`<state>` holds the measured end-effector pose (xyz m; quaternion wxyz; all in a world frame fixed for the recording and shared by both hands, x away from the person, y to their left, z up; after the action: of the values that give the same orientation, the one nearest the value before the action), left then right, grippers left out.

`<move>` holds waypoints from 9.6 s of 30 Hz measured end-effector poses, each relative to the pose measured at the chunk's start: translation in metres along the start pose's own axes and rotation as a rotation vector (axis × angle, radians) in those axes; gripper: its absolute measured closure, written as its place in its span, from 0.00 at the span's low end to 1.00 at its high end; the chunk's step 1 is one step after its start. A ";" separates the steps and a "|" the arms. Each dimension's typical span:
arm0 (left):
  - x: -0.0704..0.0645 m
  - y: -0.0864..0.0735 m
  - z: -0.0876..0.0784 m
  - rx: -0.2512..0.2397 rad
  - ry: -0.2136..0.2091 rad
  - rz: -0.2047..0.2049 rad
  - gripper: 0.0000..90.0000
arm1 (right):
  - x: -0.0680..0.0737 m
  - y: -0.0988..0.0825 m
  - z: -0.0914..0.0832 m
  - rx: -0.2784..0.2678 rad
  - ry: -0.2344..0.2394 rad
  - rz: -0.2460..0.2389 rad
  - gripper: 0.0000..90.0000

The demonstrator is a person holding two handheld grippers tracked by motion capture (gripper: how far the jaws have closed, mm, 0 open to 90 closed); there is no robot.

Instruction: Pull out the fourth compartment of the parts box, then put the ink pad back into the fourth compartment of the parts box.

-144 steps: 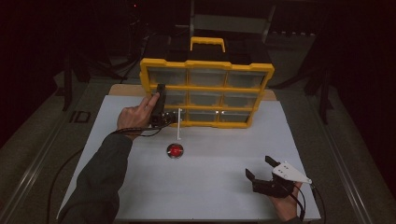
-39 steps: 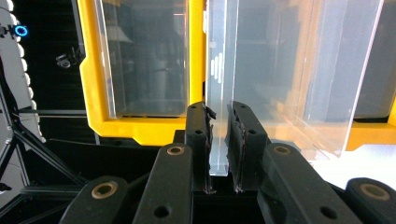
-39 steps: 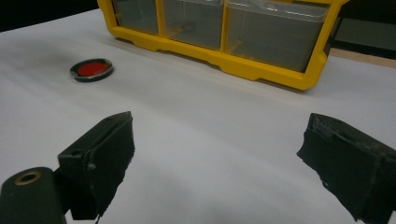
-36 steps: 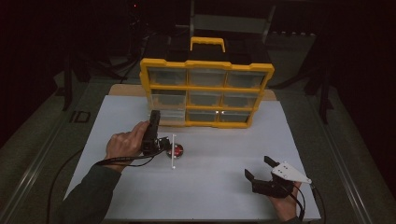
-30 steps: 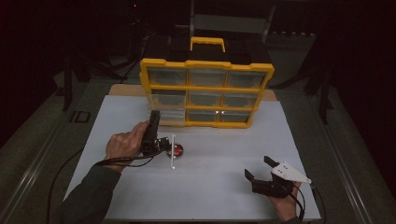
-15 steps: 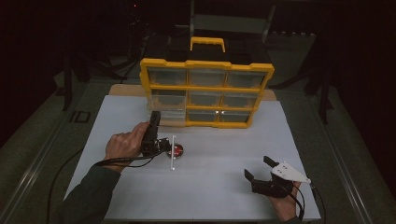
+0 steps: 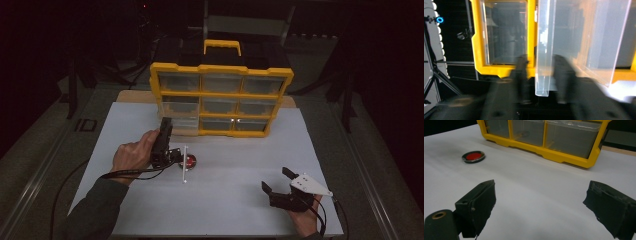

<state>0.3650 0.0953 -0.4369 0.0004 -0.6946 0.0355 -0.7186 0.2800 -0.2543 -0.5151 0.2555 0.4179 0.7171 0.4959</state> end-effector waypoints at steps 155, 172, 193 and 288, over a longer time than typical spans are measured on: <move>-0.069 -0.098 -0.081 -0.116 -0.726 -1.384 0.00 | 0.089 0.093 0.112 0.277 0.308 -0.109 0.09; -0.070 -0.098 -0.081 -0.115 -0.728 -1.384 0.00 | 0.108 0.091 0.137 0.335 0.323 -0.155 0.09; -0.070 -0.099 -0.081 -0.114 -0.727 -1.387 0.00 | 0.131 0.085 0.167 0.383 0.349 -0.187 0.09; -0.070 -0.100 -0.081 -0.108 -0.729 -1.370 0.00 | 0.152 0.040 0.217 0.532 0.293 -0.241 0.32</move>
<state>0.2910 0.2025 -0.5046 -0.4660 -0.7530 -0.3691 -0.2822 0.3841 -0.0098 -0.5533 0.0886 0.3063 0.8949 0.3122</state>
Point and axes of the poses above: each handheld gripper's, and its own axes: z roughly forward along the jaws, y roughly out of its top, x roughly to its left, the point moved 6 cm from there along z, roughly forward along the jaws, and after that the axes turned 3 degrees about z, right-handed, at the moved point
